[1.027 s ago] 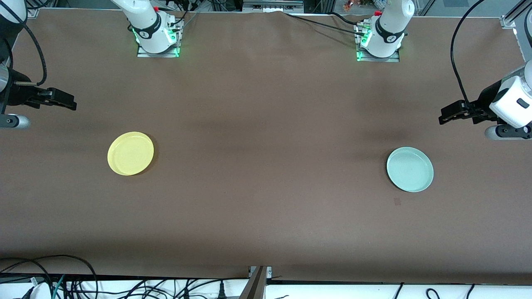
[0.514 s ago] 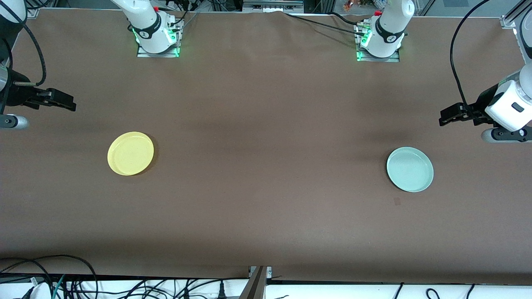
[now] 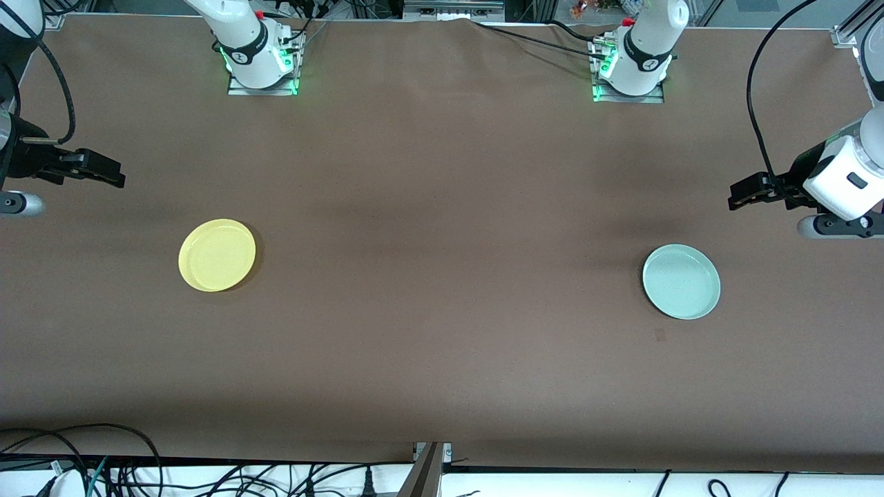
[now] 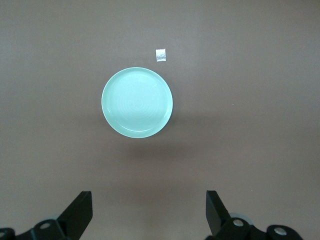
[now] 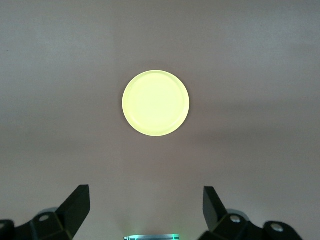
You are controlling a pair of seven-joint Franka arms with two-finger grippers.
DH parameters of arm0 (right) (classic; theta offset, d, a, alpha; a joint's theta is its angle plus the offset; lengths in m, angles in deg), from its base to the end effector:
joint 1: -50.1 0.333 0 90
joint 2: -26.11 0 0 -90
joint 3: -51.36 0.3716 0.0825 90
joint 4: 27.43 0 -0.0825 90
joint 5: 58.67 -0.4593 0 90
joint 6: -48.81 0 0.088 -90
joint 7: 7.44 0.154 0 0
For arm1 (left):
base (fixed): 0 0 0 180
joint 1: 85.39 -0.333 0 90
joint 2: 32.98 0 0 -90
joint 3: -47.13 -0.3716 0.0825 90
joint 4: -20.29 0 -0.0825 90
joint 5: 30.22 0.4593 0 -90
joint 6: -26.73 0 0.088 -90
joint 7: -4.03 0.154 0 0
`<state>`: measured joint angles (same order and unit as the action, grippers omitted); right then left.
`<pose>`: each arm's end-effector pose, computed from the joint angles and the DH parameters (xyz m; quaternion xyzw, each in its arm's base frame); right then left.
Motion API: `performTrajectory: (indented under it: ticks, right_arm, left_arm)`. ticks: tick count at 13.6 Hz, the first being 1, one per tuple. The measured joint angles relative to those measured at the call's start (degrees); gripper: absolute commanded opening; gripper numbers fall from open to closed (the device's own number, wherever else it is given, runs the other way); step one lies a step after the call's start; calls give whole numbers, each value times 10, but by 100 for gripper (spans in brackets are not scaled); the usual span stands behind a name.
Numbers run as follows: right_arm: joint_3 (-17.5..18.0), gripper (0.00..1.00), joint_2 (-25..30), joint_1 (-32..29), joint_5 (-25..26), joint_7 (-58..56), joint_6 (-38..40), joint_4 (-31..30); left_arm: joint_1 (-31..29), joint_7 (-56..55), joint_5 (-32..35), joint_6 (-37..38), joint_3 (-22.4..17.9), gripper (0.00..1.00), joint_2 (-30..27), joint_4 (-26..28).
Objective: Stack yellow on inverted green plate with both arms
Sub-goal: 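Lower the left gripper to the green plate rim and grasp it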
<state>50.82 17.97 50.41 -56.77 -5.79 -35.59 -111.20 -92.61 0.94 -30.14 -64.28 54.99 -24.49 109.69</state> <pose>0.6632 -0.0076 0.5922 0.9976 -0.0169 -0.0653 0.0181 0.6714 -0.0020 0.5445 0.9980 0.0214 -0.0596 0.0075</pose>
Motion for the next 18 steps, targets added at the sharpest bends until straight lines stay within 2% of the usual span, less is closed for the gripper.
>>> performTrajectory:
  ticks: [4,10,14,18]
  right_arm:
    - [1,100,0,1,-2,0,0,0]
    - [1,100,0,1,-3,0,-1,0]
    - [1,100,-2,1,-3,0,-1,0]
    - [4,100,-3,2,-3,0,-1,1]
  left_arm:
    - [-3,0,11,-20,-4,100,27,5]
    - [-11,0,19,-88,-4,100,46,54]
    - [-33,2,22,-159,-5,100,106,73]
    - [-42,2,94,-240,-7,100,182,87]
